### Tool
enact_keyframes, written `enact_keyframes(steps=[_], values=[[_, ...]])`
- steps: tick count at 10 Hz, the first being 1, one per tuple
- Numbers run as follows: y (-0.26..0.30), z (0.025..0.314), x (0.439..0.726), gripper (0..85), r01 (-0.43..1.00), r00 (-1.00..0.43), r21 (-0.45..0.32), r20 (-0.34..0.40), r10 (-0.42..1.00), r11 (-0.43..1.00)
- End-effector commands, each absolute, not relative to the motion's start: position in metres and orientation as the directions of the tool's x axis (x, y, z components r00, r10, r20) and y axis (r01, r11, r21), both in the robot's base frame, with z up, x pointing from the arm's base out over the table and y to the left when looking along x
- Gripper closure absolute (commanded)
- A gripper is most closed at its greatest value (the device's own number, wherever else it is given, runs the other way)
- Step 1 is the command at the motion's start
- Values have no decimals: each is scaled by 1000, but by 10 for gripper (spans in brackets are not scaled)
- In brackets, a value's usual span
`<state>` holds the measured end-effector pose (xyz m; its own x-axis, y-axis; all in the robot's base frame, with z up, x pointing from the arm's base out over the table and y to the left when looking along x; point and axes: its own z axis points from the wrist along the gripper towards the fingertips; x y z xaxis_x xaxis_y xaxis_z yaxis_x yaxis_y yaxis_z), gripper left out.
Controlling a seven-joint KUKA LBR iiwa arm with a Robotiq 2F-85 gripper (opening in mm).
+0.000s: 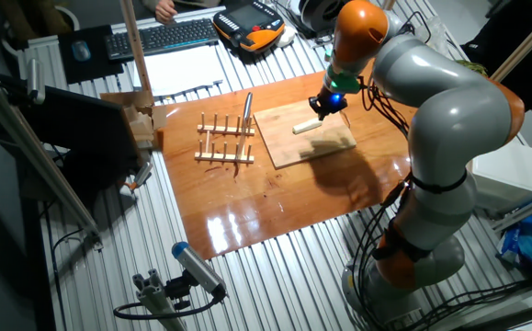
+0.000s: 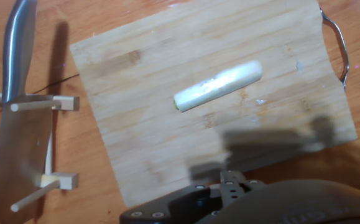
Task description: Chop the scallions
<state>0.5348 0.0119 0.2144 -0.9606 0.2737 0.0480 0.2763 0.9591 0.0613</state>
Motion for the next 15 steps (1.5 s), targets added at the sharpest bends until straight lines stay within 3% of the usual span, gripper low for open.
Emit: enact_keyframes(steps=[1, 7, 11, 15], values=[[12, 214, 535, 850, 276, -961, 57, 46, 274, 959], [16, 217, 537, 850, 317, -947, 75, 89, 310, 946], [60, 234, 555, 850, 372, -923, 47, 125, 364, 927], [113, 246, 569, 850, 422, -902, 16, 110, 418, 906]])
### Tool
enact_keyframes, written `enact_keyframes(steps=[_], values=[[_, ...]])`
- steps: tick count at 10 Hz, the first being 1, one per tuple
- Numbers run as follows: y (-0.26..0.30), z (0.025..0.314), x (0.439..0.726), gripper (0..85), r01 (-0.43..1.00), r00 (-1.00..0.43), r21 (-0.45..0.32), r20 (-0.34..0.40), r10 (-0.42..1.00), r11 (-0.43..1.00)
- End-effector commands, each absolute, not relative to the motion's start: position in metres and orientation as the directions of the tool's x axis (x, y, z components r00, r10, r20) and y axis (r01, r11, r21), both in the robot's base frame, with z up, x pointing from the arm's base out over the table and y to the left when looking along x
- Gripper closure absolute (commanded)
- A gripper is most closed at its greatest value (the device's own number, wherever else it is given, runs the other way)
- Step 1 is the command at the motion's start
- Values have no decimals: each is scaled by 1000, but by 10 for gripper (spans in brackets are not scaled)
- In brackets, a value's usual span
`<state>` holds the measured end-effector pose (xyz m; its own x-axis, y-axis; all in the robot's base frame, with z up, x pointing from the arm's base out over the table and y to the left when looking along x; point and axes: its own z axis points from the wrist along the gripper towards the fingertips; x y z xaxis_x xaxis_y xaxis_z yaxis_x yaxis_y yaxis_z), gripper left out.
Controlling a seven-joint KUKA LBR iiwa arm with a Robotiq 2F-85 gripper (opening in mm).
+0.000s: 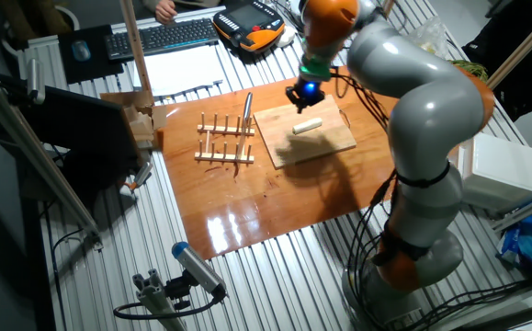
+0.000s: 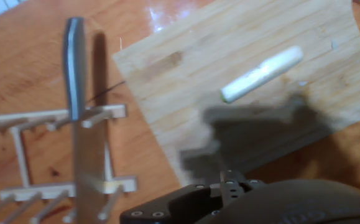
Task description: Chop the scallions
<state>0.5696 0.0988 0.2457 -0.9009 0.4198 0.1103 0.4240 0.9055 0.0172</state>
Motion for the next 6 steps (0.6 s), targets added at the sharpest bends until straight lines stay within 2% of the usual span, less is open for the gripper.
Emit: enact_keyframes(steps=[1, 3, 6], values=[[123, 247, 573, 850, 432, -897, 22, 109, 427, 902], [146, 244, 581, 850, 448, -891, 1, 91, 446, 894], [170, 233, 588, 850, 454, -889, 11, 72, 452, 891]])
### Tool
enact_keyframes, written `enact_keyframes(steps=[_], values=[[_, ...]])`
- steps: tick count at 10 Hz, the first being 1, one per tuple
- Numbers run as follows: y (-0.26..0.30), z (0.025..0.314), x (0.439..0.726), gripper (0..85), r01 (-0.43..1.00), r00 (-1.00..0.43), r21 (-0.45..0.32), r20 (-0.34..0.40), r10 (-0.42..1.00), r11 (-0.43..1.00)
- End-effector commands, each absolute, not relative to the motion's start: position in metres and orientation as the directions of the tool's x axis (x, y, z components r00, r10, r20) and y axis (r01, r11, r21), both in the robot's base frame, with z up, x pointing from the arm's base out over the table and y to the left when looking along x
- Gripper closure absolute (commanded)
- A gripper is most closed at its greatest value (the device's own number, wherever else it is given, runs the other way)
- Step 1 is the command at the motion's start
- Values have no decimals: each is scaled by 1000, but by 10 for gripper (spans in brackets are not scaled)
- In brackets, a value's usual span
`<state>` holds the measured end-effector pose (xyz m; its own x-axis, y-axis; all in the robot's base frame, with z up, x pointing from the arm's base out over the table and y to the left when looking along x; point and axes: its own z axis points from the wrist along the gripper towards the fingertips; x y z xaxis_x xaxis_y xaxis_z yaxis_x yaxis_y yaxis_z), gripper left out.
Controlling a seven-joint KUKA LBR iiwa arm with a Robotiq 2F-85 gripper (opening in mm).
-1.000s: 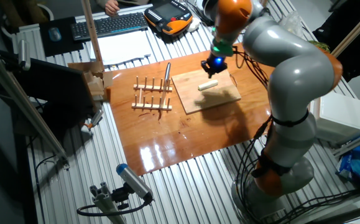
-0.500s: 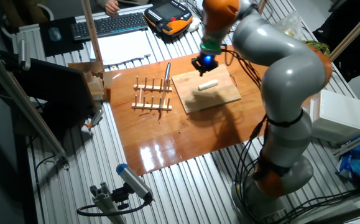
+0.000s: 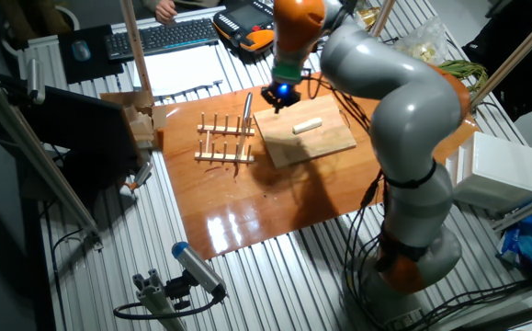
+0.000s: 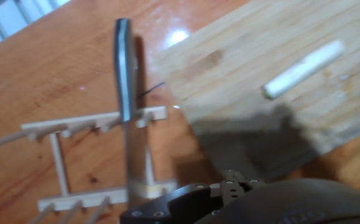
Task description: Chop the scallions
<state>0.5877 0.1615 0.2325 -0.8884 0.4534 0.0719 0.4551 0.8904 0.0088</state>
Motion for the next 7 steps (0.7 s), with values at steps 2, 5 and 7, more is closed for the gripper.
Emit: enact_keyframes(steps=[2, 5, 7], values=[[181, 229, 590, 850, 463, -884, -2, 73, 462, 886], [195, 217, 591, 850, 473, -879, -9, 65, 472, 881], [202, 216, 589, 850, 483, -873, -13, 61, 483, 875]])
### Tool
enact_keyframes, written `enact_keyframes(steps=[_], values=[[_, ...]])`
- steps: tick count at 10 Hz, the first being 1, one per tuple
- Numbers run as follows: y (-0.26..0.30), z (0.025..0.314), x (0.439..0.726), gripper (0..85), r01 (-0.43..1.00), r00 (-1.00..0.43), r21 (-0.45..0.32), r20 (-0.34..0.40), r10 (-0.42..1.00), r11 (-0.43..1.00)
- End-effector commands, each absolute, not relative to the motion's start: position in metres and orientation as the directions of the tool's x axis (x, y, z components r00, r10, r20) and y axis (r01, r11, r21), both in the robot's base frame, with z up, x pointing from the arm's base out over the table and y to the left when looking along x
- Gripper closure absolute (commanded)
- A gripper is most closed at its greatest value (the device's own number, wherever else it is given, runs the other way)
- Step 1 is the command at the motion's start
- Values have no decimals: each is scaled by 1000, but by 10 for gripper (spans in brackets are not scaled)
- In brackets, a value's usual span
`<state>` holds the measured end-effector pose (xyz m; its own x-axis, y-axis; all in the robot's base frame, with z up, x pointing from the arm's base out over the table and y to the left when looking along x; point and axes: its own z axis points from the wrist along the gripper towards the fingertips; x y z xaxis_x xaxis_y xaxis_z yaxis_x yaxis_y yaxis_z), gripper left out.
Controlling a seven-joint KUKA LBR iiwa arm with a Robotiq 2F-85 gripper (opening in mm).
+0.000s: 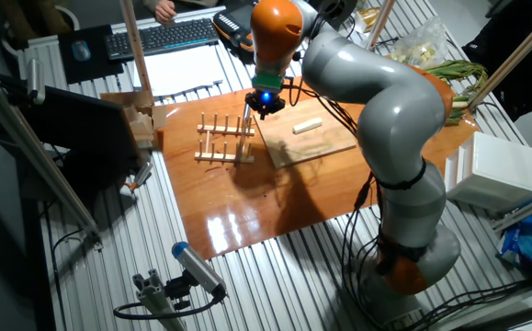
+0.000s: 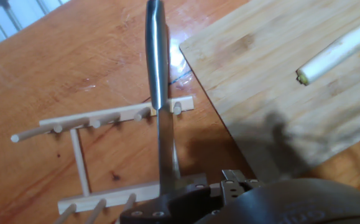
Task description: Chop the scallions
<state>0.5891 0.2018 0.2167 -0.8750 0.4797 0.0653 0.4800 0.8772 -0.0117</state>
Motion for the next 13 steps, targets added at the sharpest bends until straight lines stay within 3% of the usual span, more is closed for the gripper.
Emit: enact_keyframes(steps=[1, 4, 6, 8, 11, 13], values=[[201, 216, 590, 850, 478, -876, -12, 66, 478, 878], [201, 215, 590, 850, 466, -882, -40, 58, 467, 884], [201, 215, 590, 850, 444, -894, 11, 72, 442, 896], [201, 215, 590, 850, 386, -922, -14, 37, 386, 922], [201, 215, 590, 850, 306, -952, 48, 25, 305, 951], [201, 215, 590, 850, 326, -945, 48, 20, 326, 944]])
